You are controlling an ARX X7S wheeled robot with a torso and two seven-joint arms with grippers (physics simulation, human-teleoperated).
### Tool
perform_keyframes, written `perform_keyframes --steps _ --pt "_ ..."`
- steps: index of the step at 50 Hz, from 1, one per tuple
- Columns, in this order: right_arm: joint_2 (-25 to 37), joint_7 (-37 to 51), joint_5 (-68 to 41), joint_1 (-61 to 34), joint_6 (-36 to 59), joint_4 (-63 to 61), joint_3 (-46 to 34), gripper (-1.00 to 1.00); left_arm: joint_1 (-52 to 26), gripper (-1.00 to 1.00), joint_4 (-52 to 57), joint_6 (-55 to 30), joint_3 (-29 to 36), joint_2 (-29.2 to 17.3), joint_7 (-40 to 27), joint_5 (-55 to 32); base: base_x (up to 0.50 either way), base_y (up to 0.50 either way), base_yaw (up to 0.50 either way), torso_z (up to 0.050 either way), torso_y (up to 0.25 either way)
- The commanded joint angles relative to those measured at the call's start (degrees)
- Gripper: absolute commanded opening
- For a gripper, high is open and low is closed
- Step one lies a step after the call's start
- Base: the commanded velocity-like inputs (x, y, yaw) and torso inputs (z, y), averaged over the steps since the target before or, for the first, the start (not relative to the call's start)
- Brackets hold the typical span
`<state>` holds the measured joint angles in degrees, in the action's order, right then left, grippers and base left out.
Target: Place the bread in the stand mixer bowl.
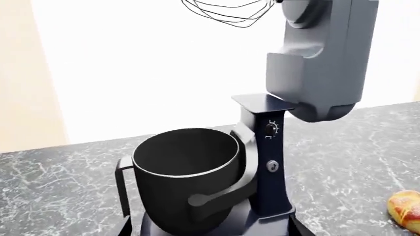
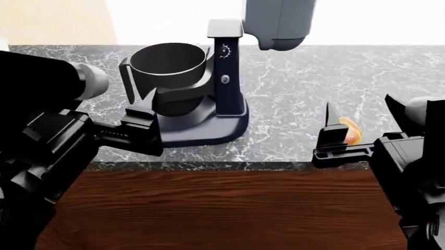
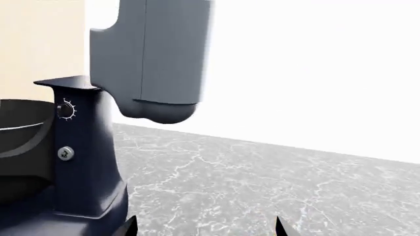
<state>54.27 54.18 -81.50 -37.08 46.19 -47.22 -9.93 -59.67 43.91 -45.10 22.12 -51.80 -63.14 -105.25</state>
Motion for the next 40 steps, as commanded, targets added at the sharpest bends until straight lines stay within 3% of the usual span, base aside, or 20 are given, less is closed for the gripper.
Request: perform_keyframes --steps 1,16,23,27,33,40 --pt "9.14 9.82 -19.40 -9.05 3.02 -2.49 -2.80 1.00 -15.04 1.00 1.09 -2.19 5.33 -8.56 -10.85 -21.23 0.50 0.00 0.00 0.000 0.000" --pt "9.55 10.90 -19.22 -7.64 1.81 -2.30 -1.96 1.00 -15.54 1.00 1.19 -1.99 5.34 -9.01 -10.66 -21.43 0.50 0.00 0.00 0.000 0.000" --pt "10.36 13.57 -18.64 -7.17 3.55 -0.23 -3.64 1.00 -15.32 1.00 1.31 -1.72 5.15 -9.49 -10.40 -21.36 0.04 0.00 0.00 0.000 0.000" --pt "14.75 6.87 -16.99 1.59 0.12 -0.72 1.41 1.00 -15.01 1.00 1.41 -1.51 4.97 -9.81 -10.16 -21.25 0.00 0.00 0.00 0.000 0.000" --pt "19.44 6.01 -16.96 22.79 -6.85 -0.88 13.34 1.00 -14.83 1.00 1.58 -1.28 4.98 -9.91 -10.13 -21.14 0.00 0.00 0.00 0.000 0.000" --pt "19.64 5.49 -20.38 23.30 -5.61 0.83 11.25 1.00 -15.32 1.00 1.31 -1.46 5.48 -9.30 -10.22 -20.93 0.00 0.00 0.00 0.000 0.000"
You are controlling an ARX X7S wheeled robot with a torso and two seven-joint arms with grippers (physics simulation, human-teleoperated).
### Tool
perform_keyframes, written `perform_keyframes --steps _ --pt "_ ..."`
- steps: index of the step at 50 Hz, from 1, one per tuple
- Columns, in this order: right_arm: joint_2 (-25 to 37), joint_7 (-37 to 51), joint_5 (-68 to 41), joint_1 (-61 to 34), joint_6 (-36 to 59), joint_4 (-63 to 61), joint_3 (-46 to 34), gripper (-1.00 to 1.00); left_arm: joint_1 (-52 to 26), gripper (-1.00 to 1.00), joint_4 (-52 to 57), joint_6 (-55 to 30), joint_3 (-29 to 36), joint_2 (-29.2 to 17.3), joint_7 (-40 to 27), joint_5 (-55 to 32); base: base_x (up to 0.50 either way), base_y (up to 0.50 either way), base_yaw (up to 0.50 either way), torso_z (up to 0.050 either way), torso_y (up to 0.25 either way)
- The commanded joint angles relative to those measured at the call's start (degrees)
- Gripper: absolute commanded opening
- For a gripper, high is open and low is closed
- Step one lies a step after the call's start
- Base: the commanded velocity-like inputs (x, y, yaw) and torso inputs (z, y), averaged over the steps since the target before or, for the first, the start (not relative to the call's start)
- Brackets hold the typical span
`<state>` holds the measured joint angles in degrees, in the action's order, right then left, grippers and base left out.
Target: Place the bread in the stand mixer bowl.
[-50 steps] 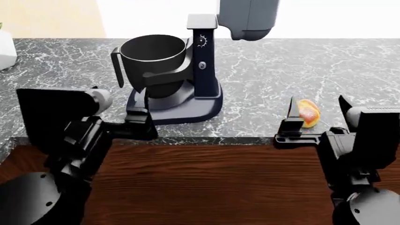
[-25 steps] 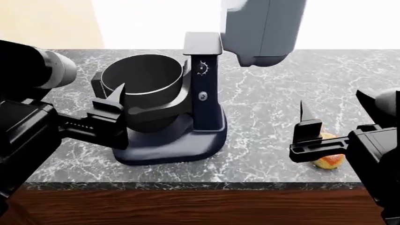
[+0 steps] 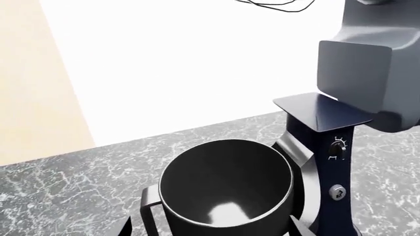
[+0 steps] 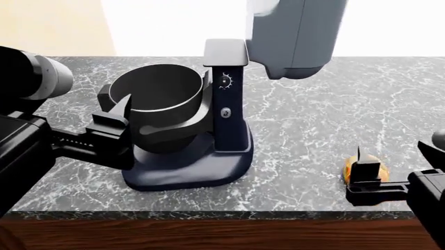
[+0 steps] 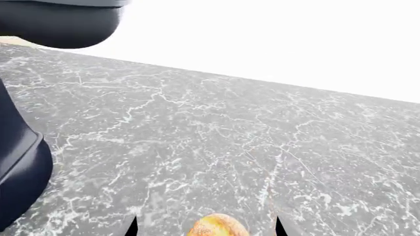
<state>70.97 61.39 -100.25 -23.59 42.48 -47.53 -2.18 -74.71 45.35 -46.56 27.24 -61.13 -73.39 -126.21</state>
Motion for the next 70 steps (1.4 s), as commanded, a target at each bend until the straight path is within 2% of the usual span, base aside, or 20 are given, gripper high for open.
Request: perform_keyframes --steps 1,8,18,37,60,70 --pt "2.51 -2.01 -1.58 9.20 -1.63 1.68 2.80 1.00 -0.17 1.00 -0.12 0.02 0.37 0.02 0.08 0.12 0.00 0.00 0.00 0.000 0.000" --pt "-0.55 -1.91 0.16 4.86 0.96 3.14 -1.94 1.00 0.05 1.00 -0.07 0.03 0.48 -0.14 0.26 0.36 0.00 0.00 0.00 0.000 0.000" --pt "-2.72 -2.94 5.20 5.91 1.58 6.88 -3.46 1.00 -0.27 1.00 -0.05 0.04 0.75 0.04 0.25 0.33 0.00 0.00 0.00 0.000 0.000" --pt "-10.07 -6.52 11.99 -0.63 6.48 16.47 -11.51 1.00 0.38 1.00 -0.25 -0.01 1.07 0.20 1.04 1.59 0.00 0.00 0.00 0.000 0.000" --pt "-13.61 -11.04 17.99 -1.31 7.52 23.08 -15.83 1.00 0.96 1.00 0.10 0.48 0.83 -0.52 1.57 1.95 0.00 0.00 0.00 0.000 0.000" --pt "-13.90 -9.65 18.39 -0.65 6.85 24.41 -15.56 1.00 1.18 1.00 0.06 0.60 0.72 -0.88 1.88 2.11 0.00 0.00 0.00 0.000 0.000"
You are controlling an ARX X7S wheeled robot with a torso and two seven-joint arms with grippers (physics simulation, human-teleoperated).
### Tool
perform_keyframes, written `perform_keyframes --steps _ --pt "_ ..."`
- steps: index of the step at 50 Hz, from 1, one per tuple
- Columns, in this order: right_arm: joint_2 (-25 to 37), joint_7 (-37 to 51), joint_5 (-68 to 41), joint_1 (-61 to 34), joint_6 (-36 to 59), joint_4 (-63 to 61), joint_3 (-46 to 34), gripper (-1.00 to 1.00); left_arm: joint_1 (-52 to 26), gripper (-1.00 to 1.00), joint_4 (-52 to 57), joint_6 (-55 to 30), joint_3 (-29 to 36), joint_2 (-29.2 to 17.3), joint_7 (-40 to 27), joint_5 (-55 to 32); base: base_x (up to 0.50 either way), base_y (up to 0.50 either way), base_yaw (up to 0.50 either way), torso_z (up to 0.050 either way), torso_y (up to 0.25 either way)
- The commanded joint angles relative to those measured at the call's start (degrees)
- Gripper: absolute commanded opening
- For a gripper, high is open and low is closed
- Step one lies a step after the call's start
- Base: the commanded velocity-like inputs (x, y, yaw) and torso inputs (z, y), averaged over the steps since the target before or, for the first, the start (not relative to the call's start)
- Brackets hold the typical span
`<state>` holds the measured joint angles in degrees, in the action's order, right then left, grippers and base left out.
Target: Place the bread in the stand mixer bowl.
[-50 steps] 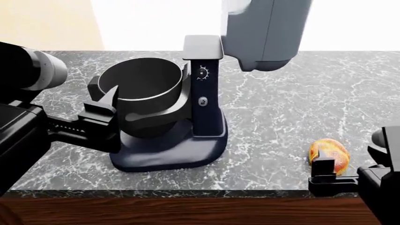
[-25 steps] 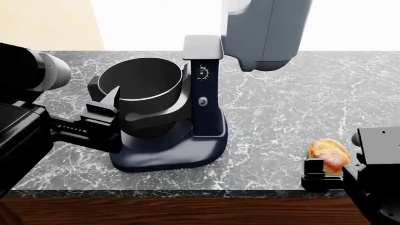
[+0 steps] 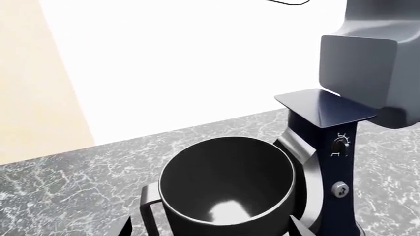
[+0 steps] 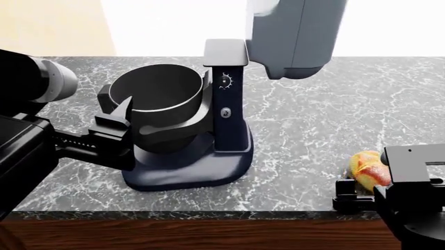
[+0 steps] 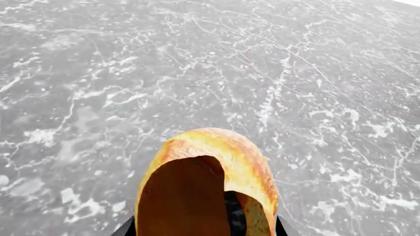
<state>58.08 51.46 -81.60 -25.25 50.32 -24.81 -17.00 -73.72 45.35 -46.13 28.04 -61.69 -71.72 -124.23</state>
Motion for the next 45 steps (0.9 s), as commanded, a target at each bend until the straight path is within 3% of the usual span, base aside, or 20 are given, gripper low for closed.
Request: perform_keyframes --steps 1,9,22,33,38,45 --pt "-0.62 -0.03 0.11 0.84 -0.18 1.22 -1.37 -1.00 0.29 1.00 0.09 0.21 -0.09 -0.35 0.24 0.19 0.00 0.00 0.00 0.000 0.000" --pt "1.41 1.44 1.07 1.60 -1.35 -3.24 0.07 -1.00 0.18 1.00 0.10 0.21 -0.02 -0.40 0.26 0.23 0.00 0.00 0.00 0.000 0.000" --pt "15.58 -0.39 -3.79 12.22 -10.56 -24.34 14.27 -1.00 -0.53 1.00 0.40 0.49 -0.34 -1.08 0.07 -0.73 0.00 0.00 0.00 0.000 0.000" --pt "21.08 -9.95 1.98 29.85 -15.97 -35.17 30.62 -1.00 -0.95 1.00 0.80 0.98 -0.86 -1.99 0.00 -1.77 0.00 0.00 0.00 0.000 0.000" --pt "28.50 -14.13 10.85 47.81 -30.84 -35.18 36.99 -1.00 -1.07 1.00 0.78 1.20 -1.05 -2.22 0.12 -2.11 0.00 0.00 0.00 0.000 0.000" --pt "28.10 -18.16 13.23 66.30 -34.53 -35.19 55.20 -1.00 -2.02 1.00 1.11 1.51 -1.28 -2.92 -0.65 -3.46 0.00 0.00 0.00 0.000 0.000"
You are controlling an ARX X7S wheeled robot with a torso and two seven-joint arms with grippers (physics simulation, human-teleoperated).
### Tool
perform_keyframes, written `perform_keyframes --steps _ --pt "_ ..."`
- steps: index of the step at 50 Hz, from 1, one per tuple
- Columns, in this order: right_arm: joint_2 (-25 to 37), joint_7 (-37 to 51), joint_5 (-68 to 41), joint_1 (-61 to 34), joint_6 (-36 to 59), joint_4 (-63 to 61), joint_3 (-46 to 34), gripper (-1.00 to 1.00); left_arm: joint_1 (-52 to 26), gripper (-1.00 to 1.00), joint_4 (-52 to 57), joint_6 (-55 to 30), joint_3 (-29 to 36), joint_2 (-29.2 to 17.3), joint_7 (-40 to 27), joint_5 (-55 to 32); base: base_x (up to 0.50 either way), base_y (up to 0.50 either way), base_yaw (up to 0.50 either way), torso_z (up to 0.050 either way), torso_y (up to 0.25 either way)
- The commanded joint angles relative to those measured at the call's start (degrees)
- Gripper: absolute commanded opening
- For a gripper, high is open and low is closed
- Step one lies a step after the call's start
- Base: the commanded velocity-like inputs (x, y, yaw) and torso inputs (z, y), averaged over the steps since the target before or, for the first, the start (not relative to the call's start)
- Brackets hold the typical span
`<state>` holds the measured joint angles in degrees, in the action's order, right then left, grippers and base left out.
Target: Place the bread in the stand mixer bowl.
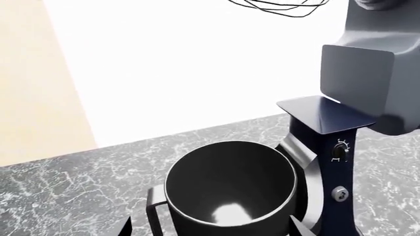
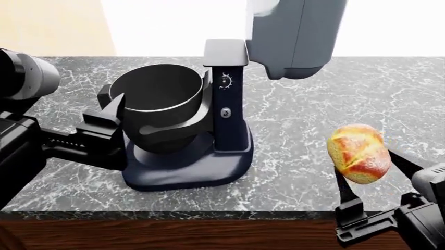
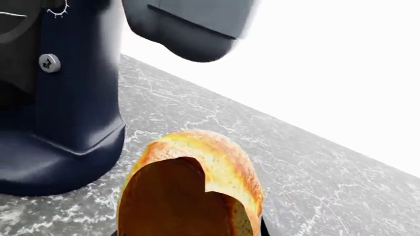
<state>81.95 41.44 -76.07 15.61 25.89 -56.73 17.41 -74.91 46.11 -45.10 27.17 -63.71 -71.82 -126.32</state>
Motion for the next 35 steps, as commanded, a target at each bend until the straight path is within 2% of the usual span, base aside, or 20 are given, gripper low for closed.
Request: perform_keyframes --steps 1,5,13,14,15,16,17,18,20,23,28,32,35 --pt "3.75 -9.13 8.31 28.68 -10.51 -3.26 23.94 -1.00 -0.80 1.00 0.34 0.61 -0.47 -1.00 -0.56 -1.45 0.00 0.00 0.00 0.000 0.000" --pt "3.20 -13.56 11.80 29.28 -13.71 -3.26 23.03 -1.00 -1.15 1.00 0.26 1.02 -0.51 -1.50 -1.19 -2.40 0.00 0.00 0.00 0.000 0.000" --pt "4.99 -13.43 11.13 29.20 -16.22 -3.26 23.24 -1.00 -5.77 1.00 -0.12 0.79 0.96 -1.90 -5.89 -7.00 0.00 0.00 0.00 0.000 0.000" --pt "4.96 -13.63 11.16 29.21 -16.39 -3.26 23.25 -1.00 -6.04 1.00 -0.46 0.91 1.35 -1.78 -5.90 -8.40 0.00 0.00 0.00 0.000 0.000" --pt "5.36 -13.22 11.32 29.18 -16.82 -3.26 22.77 -1.00 -5.64 1.00 -0.53 4.85 -0.30 -2.54 -5.95 -11.10 0.00 0.00 0.00 0.000 0.000" --pt "5.68 -13.01 11.68 29.14 -17.31 -3.26 22.14 -1.00 -5.42 1.00 -0.53 8.10 0.02 -3.18 -6.27 -18.67 0.00 0.00 0.00 0.000 0.000" --pt "5.89 -12.75 11.66 29.08 -17.49 -3.26 21.95 -1.00 -5.82 1.00 -0.36 9.01 -0.56 -3.20 -6.20 -19.40 0.00 0.00 0.00 0.000 0.000" --pt "5.85 -12.91 11.57 29.07 -17.69 -3.26 22.11 -1.00 -4.67 1.00 0.11 13.46 -2.49 -3.34 -4.35 -23.24 0.00 0.00 0.00 0.000 0.000" --pt "5.05 -14.25 11.26 29.19 -18.22 -3.26 22.97 -1.00 -4.08 1.00 -1.56 14.18 -0.88 -4.60 -5.43 -29.74 0.00 0.00 0.00 0.000 0.000" --pt "5.42 -13.92 12.07 29.17 -19.39 -3.26 21.84 -1.00 -1.40 1.00 -1.62 20.19 -2.93 -5.12 -0.84 -38.49 0.00 0.00 0.00 0.000 0.000" --pt "7.53 -12.19 13.84 28.89 -21.85 -3.26 18.67 -1.00 -0.44 1.00 -1.63 22.82 -5.20 -4.53 2.96 -39.36 0.00 0.00 0.00 0.000 0.000" --pt "7.78 -12.20 14.67 28.14 -22.90 -3.26 17.08 -1.00 2.76 1.00 -1.06 28.32 -6.61 -4.33 6.00 -41.85 0.00 0.00 0.00 0.000 0.000" --pt "7.98 -12.04 16.12 27.80 -23.46 -3.26 15.31 -1.00 3.43 1.00 -2.55 28.20 -6.57 -3.17 7.60 -42.00 0.00 0.00 0.00 0.000 0.000"
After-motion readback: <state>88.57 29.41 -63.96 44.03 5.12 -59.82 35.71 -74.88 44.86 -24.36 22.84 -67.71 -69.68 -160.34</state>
